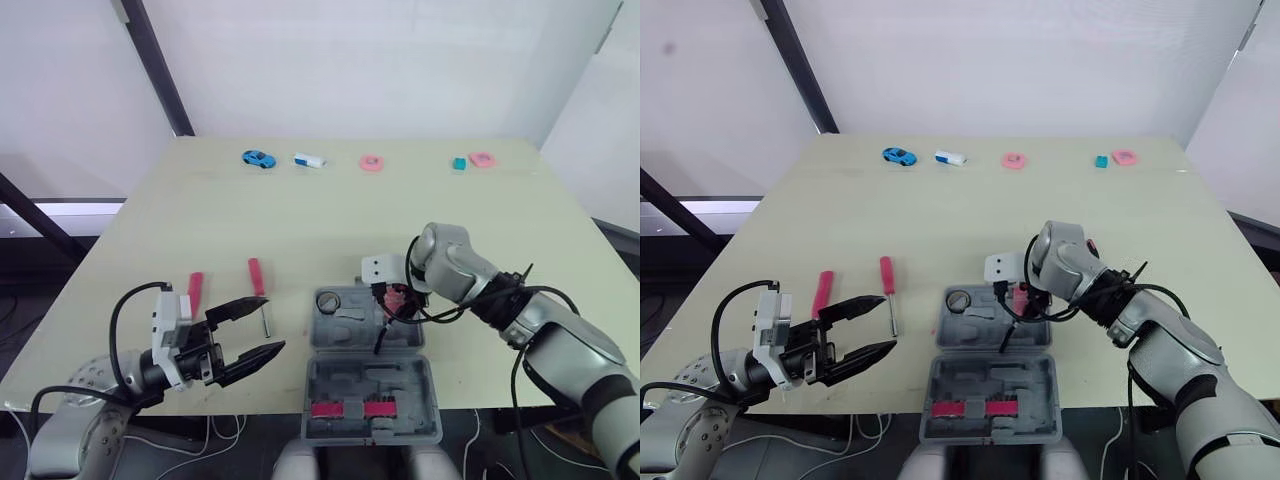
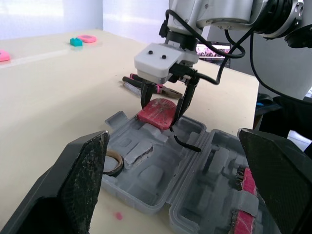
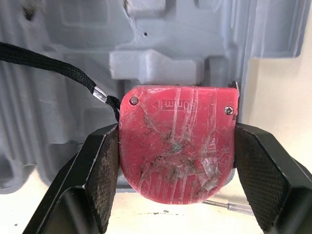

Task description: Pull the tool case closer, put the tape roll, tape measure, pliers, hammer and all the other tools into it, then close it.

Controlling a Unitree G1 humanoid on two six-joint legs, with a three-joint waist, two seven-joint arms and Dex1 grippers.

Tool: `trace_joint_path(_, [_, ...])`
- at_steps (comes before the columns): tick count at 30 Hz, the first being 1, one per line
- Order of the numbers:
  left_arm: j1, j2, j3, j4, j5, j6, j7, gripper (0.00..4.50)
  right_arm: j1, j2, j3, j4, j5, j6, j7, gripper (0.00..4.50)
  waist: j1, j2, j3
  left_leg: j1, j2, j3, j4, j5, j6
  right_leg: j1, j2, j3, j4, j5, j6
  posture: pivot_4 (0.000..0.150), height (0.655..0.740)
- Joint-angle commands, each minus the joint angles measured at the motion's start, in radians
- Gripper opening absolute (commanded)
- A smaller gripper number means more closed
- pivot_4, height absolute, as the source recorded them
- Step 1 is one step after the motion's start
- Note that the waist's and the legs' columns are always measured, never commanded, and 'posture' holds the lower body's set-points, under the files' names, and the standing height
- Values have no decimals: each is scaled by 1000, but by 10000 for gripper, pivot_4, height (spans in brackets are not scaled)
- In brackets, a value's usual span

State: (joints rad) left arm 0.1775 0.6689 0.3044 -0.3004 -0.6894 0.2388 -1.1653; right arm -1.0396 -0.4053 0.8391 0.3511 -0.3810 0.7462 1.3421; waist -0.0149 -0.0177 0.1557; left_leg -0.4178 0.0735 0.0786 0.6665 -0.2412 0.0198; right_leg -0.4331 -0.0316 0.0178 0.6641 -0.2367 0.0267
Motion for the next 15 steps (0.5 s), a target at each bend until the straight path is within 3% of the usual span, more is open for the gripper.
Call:
trace_joint_path(1, [1, 4, 8, -40, -16, -1, 5, 45000, -3, 9, -9, 9, -10, -30, -11, 29260, 0, 0, 0, 0, 0, 0, 0, 0, 0, 0, 0, 0, 0, 0, 0, 1500, 7400])
trace_joint_path(2, [0, 4, 7, -42, -16, 0, 7, 45000, -4, 11, -11, 15, -11, -37, -13, 29260, 0, 0, 0, 0, 0, 0, 0, 0, 0, 0, 0, 0, 0, 0, 0, 1500, 7400])
trace_joint_path(4, [-3, 4, 4, -46, -17, 4, 12, 45000, -5, 19, -18, 28, -11, -50, -22, 39337, 0, 0, 0, 0, 0, 0, 0, 0, 0, 0, 0, 0, 0, 0, 0, 1500, 7400])
trace_joint_path(6, [-5, 4, 2, -50, -17, 7, 16, 45000, -5, 20, -22, 30, -11, -55, -22, 44608, -2, 0, 0, 0, 0, 0, 0, 0, 0, 0, 0, 0, 0, 0, 0, 1500, 7400])
trace_joint_path(15, [-4, 0, -2, -53, -17, 11, 16, 45000, 41, -81, -154, -207, 55, 13, 0, 44608, 2, 0, 0, 0, 0, 0, 0, 0, 0, 0, 0, 0, 0, 0, 0, 1500, 7400])
